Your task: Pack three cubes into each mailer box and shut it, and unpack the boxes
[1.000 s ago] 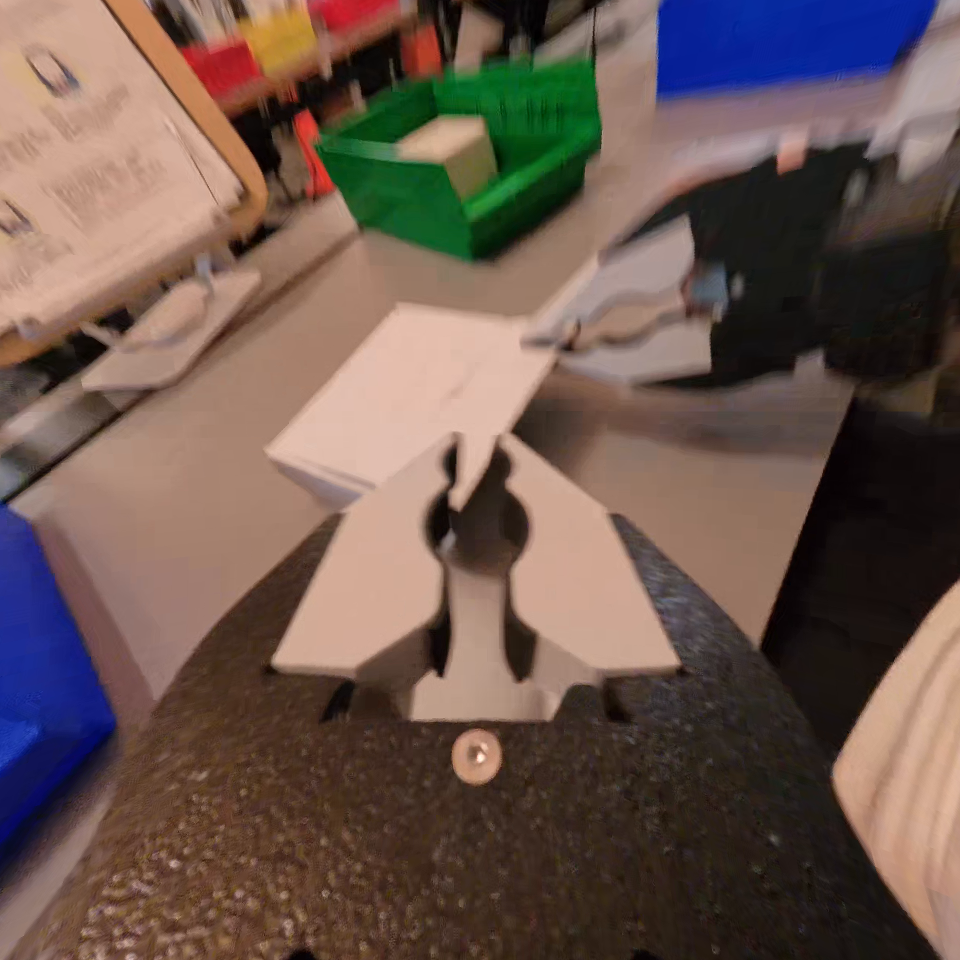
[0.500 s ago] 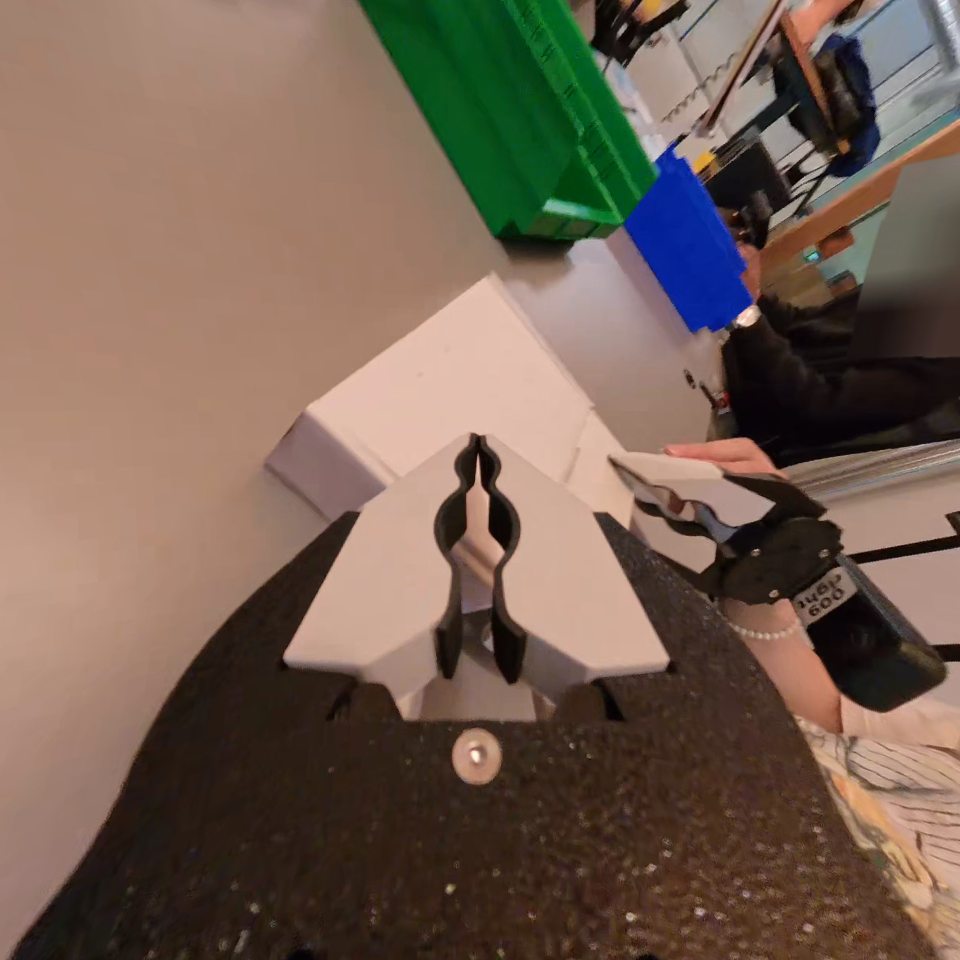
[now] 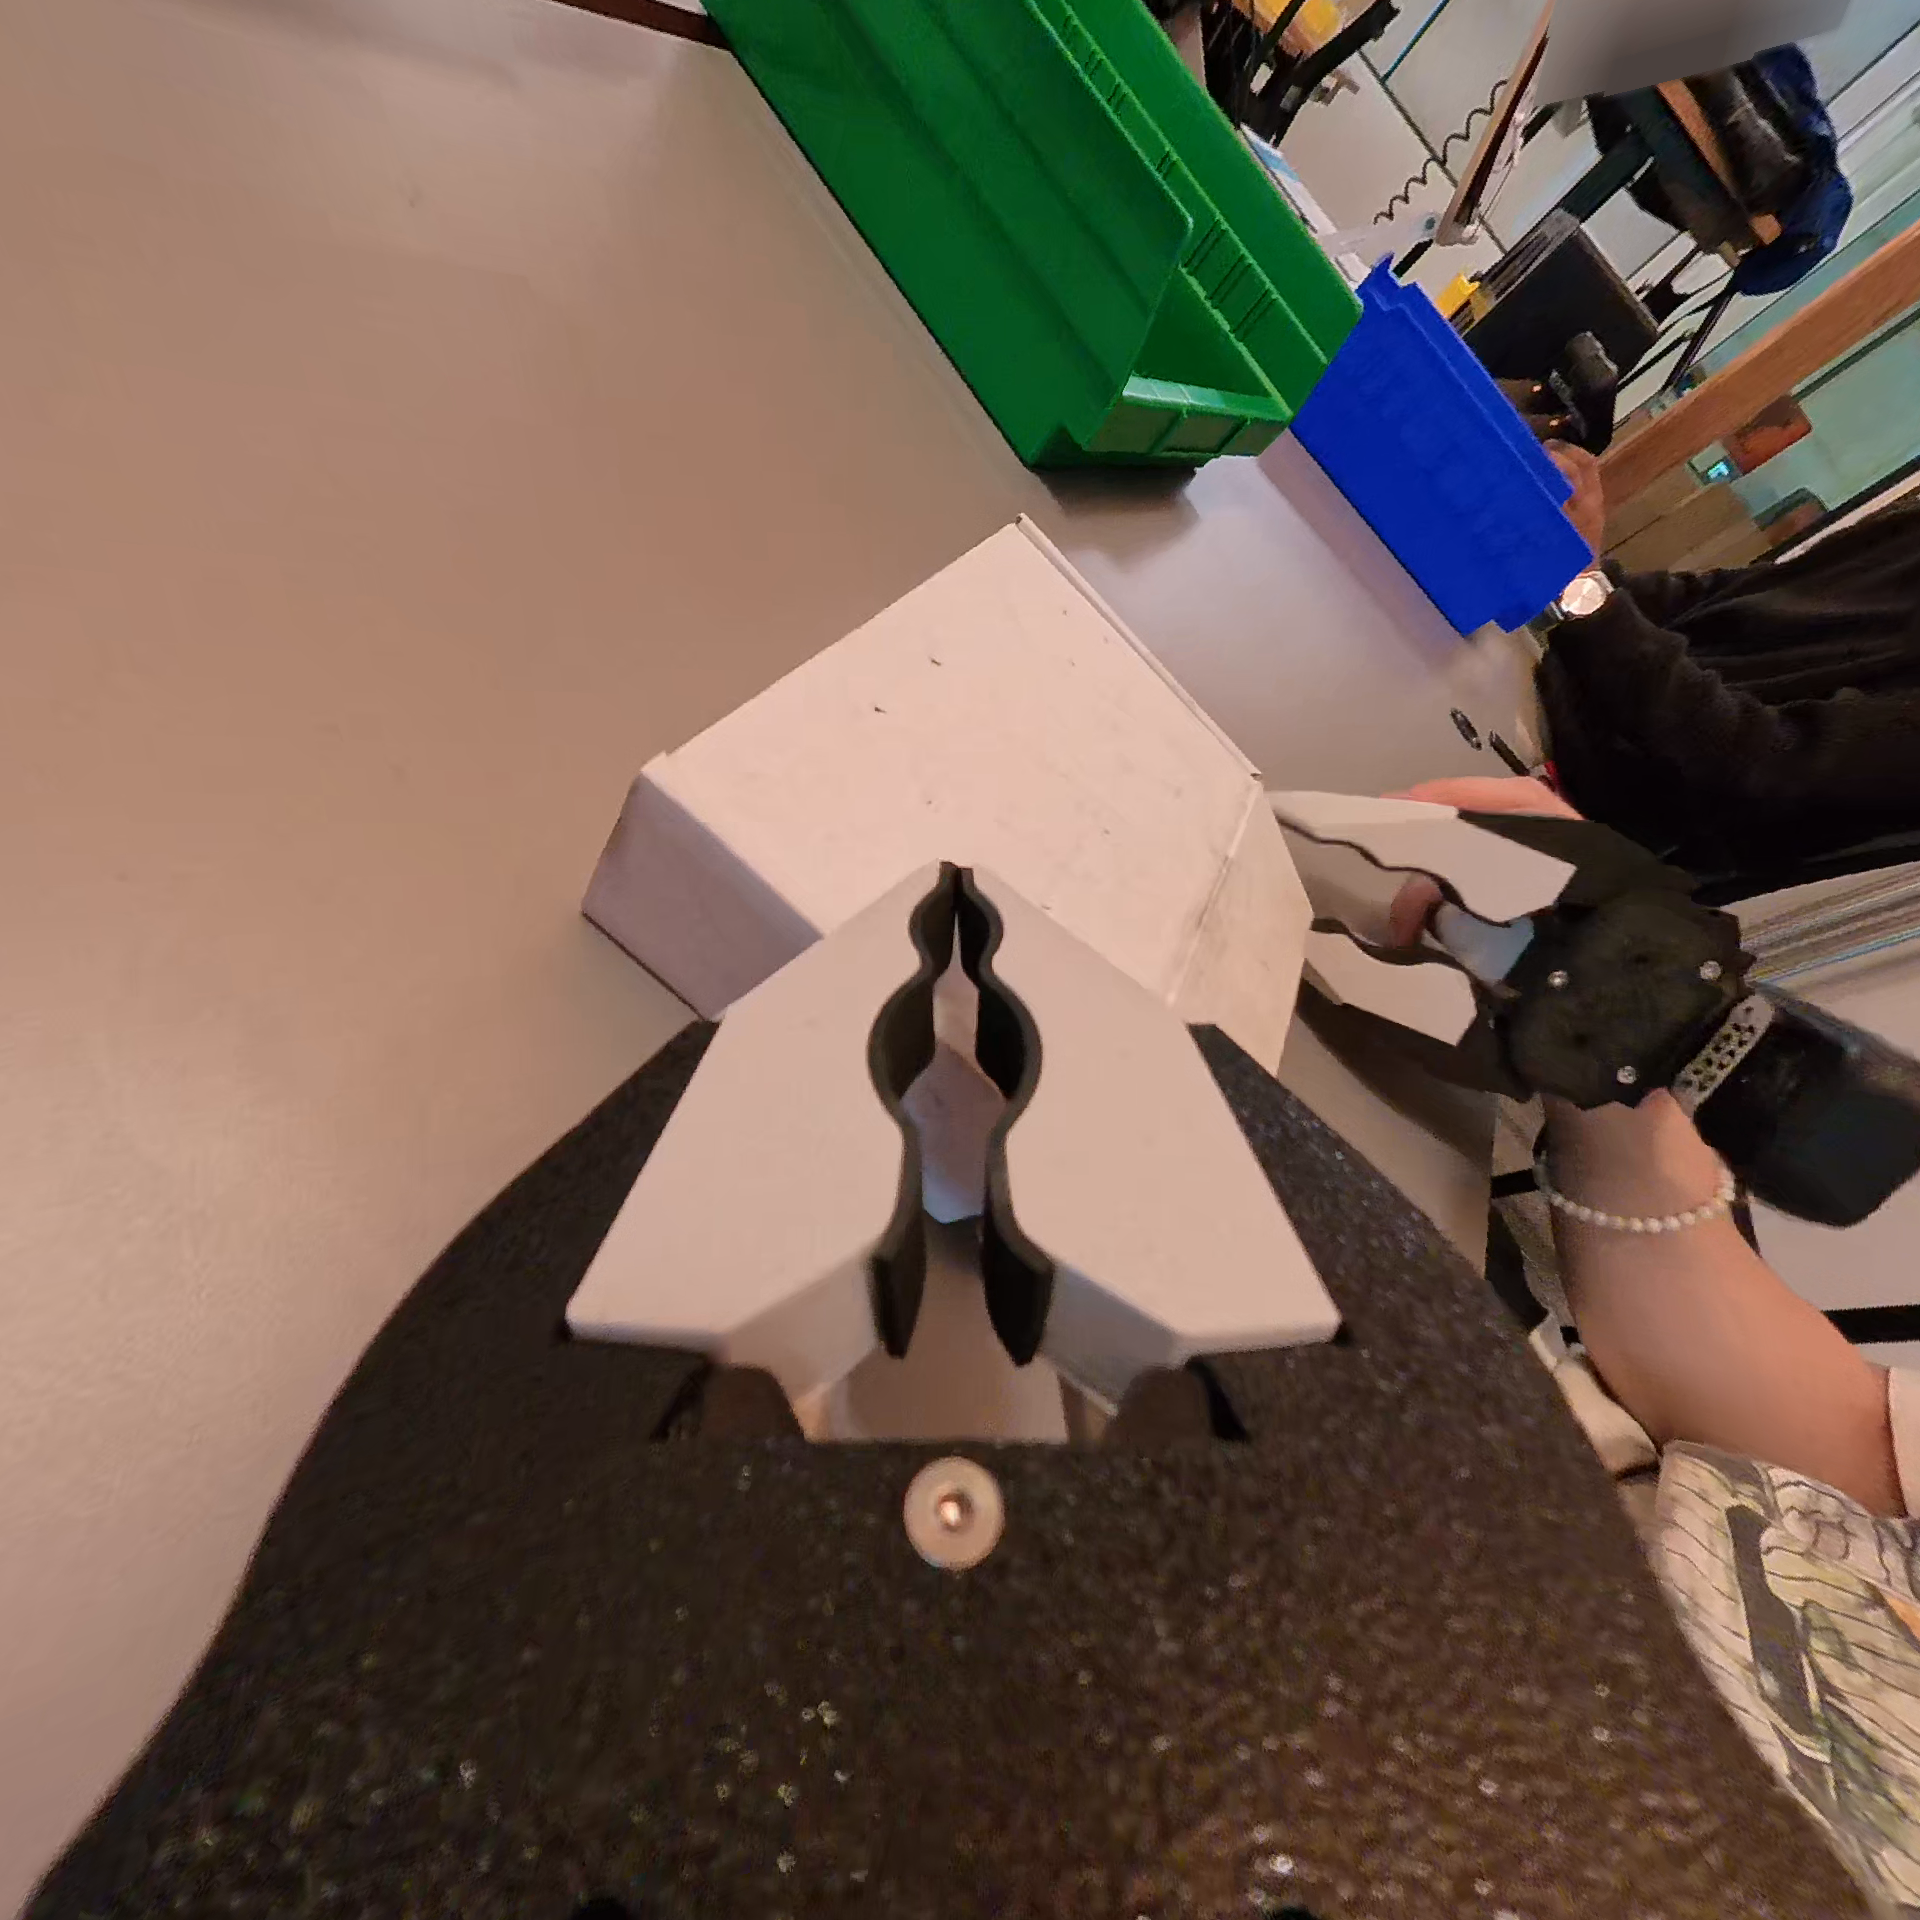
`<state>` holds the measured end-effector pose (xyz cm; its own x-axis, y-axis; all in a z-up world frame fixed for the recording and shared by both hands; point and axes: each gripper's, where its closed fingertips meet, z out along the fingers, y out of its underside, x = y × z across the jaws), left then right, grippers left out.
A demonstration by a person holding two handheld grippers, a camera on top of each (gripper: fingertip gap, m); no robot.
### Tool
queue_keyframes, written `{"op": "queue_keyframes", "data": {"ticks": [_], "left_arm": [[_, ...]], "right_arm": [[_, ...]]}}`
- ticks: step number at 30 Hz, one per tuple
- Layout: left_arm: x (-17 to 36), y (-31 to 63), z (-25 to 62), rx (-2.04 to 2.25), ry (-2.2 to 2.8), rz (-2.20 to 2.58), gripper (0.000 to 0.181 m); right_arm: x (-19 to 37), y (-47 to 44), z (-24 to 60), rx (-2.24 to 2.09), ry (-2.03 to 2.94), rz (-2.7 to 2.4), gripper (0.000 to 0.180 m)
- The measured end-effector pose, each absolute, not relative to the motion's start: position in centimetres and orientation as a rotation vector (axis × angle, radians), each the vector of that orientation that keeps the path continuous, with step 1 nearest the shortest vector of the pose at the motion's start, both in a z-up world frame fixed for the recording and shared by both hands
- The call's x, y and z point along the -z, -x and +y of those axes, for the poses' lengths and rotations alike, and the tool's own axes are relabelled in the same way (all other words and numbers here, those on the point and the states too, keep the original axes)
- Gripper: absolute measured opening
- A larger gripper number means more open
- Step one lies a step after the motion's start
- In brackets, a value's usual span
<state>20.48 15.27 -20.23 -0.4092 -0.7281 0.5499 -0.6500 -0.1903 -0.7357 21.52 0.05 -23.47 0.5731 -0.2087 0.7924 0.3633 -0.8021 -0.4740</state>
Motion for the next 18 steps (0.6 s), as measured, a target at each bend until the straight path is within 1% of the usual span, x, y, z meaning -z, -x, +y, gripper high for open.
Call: {"op": "queue_keyframes", "data": {"ticks": [4,6,11,12,14,18], "left_arm": [[20.2,-20.5,15.3,1.696,1.646,1.939,0.0],[20.2,-20.5,15.3,1.686,1.634,1.937,0.0],[20.2,-20.5,15.3,1.628,1.603,1.949,0.0],[20.2,-20.5,15.3,1.623,1.599,1.95,0.0],[20.2,-20.5,15.3,1.624,1.598,1.952,0.0],[20.2,-20.5,15.3,1.624,1.599,1.949,0.0]], "right_arm": [[24.2,-21.3,1.1,1.286,2.193,-0.288,0.012],[24.0,-21.0,1.4,1.299,2.155,-0.289,0.01],[23.2,-19.7,1.2,1.184,2.104,-0.288,0.031],[23.1,-19.7,1.3,1.154,2.103,-0.268,0.028],[23.3,-20.2,1.5,1.12,2.124,-0.248,0.013],[23.8,-20.9,1.7,1.059,2.159,-0.227,0.011]]}}
